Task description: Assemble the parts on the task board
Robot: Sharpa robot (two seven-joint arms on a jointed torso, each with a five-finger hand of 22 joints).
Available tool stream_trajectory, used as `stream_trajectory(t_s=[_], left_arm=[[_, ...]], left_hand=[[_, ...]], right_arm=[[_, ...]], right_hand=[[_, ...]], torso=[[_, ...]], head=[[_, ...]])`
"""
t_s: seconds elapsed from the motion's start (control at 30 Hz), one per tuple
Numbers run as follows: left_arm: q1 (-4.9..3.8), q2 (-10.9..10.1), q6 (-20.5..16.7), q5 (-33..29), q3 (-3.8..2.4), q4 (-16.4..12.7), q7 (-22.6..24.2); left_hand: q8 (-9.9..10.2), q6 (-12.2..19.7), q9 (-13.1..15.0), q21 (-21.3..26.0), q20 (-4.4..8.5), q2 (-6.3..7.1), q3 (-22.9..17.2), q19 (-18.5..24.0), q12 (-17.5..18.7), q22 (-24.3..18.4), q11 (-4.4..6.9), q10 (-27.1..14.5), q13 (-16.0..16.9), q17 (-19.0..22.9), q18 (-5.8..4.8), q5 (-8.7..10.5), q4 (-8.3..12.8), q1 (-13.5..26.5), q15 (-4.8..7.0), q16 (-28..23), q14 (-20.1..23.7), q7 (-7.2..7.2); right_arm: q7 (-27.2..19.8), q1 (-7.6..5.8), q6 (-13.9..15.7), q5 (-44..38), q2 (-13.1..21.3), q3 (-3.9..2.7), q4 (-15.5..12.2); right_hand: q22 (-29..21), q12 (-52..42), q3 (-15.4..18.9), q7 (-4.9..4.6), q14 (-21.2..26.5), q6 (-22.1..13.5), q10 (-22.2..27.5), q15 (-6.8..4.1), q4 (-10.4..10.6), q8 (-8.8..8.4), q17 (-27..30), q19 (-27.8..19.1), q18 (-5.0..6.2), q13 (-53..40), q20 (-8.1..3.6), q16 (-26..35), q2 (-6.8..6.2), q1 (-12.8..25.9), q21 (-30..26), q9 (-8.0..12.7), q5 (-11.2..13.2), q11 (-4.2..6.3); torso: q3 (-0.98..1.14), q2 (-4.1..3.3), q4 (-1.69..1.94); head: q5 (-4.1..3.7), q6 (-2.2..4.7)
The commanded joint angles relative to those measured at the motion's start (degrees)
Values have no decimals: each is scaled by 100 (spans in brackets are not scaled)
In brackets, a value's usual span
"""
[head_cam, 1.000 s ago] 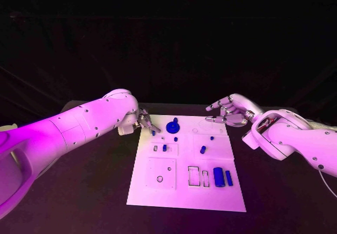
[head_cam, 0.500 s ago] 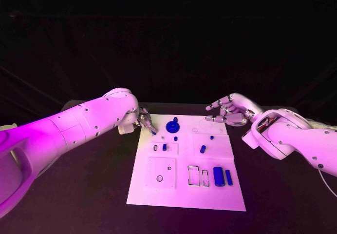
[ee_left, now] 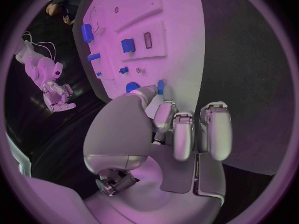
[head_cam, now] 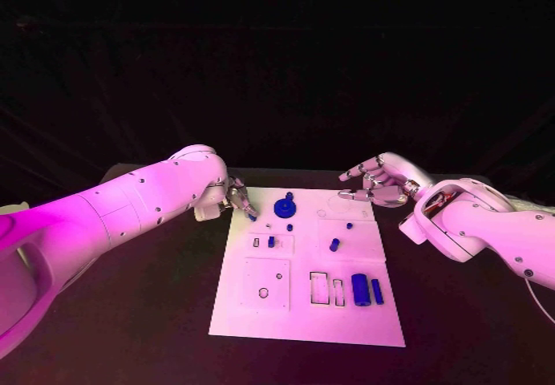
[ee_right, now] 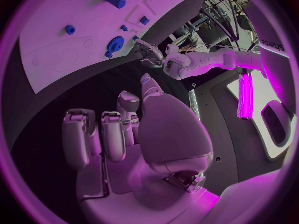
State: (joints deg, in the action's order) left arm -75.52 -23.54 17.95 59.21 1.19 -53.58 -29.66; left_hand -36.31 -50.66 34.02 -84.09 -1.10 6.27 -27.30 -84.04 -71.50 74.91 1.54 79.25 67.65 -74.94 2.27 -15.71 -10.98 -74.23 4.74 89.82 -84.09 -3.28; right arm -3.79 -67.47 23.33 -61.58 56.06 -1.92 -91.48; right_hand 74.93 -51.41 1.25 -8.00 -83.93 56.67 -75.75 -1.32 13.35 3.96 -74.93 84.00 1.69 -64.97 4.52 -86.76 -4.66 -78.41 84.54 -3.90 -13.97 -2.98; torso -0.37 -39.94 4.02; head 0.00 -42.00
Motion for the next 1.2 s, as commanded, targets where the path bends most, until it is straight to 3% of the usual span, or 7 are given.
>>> stream_trajectory(t_s=[0.03,0.27,0.37,0.43,0.53,0.87,1.2], left_arm=[[-1,-29,-125,-191,-1,-38,157],[-1,-215,-515,-481,2,-289,324],[-2,-367,-657,-557,7,-540,323],[-2,-483,-764,-591,17,-747,294],[12,-665,-939,-633,65,-1075,231],[271,-1272,-1639,-313,132,-2210,-9],[387,-1464,-1752,57,135,-2643,-232]], left_hand=[[-46,1,42,5,-36,28,-802,-323,2,817,-26,42,23,-1506,-39,-141,756,97,-11,18,-591,16],[-112,-55,109,-20,-21,139,-955,-339,-34,855,-4,93,73,-1506,-47,-516,896,269,2,18,-591,40],[-124,-87,120,-21,-14,173,-991,-341,-39,859,7,110,82,-1506,-48,-649,939,328,9,18,-591,50],[-131,-109,125,-21,-9,190,-1012,-342,-50,861,12,125,97,-1506,-48,-737,961,368,14,18,-591,57],[-141,-138,131,-30,-3,210,-1033,-347,-58,873,20,144,108,-1506,-51,-864,984,418,21,18,-591,67],[-172,-197,146,-53,12,235,-1090,-362,26,905,44,139,9,-1506,-59,-1069,1031,512,38,18,-591,92],[-181,-209,149,-46,15,238,-1109,-360,73,898,51,126,-45,-1506,-56,-1098,1041,532,43,18,-591,98]], right_arm=[[-4,4,-70,-55,-2,0,-5],[-4,4,-72,-52,2,0,-1],[-3,4,-73,-50,3,0,0],[-2,4,-74,-49,6,0,2],[-2,4,-75,-47,9,1,4],[-3,6,-71,-35,24,5,19],[-8,20,-77,-30,24,10,24]], right_hand=[[466,19,20,9,-479,18,35,-7,0,-1,-970,91,68,4,8,23,32,11,-38,-5,-31,14],[466,19,20,9,-479,18,35,-7,0,-1,-970,91,68,4,8,23,32,11,-38,-5,-31,14],[466,19,20,9,-479,18,35,-7,0,-1,-970,91,68,4,8,23,32,11,-38,-5,-31,14],[469,20,24,9,-479,20,35,-7,0,0,-971,92,68,6,8,23,34,9,-37,-5,-36,15],[469,20,24,9,-479,20,35,-7,0,0,-971,92,68,6,8,23,34,9,-37,-5,-36,15],[471,22,27,10,-479,22,35,-8,-1,0,-969,93,67,8,8,24,36,7,-37,-6,-44,15],[471,22,27,10,-479,22,35,-8,-1,0,-969,93,67,8,8,24,36,7,-37,-6,-44,15]], torso=[[4,3,3],[6,5,8],[13,10,5],[7,5,5],[4,5,13],[0,26,60],[0,14,36]], head=[[1,-1],[12,6],[18,-3],[23,1],[24,-4],[-6,-57],[30,-79]])
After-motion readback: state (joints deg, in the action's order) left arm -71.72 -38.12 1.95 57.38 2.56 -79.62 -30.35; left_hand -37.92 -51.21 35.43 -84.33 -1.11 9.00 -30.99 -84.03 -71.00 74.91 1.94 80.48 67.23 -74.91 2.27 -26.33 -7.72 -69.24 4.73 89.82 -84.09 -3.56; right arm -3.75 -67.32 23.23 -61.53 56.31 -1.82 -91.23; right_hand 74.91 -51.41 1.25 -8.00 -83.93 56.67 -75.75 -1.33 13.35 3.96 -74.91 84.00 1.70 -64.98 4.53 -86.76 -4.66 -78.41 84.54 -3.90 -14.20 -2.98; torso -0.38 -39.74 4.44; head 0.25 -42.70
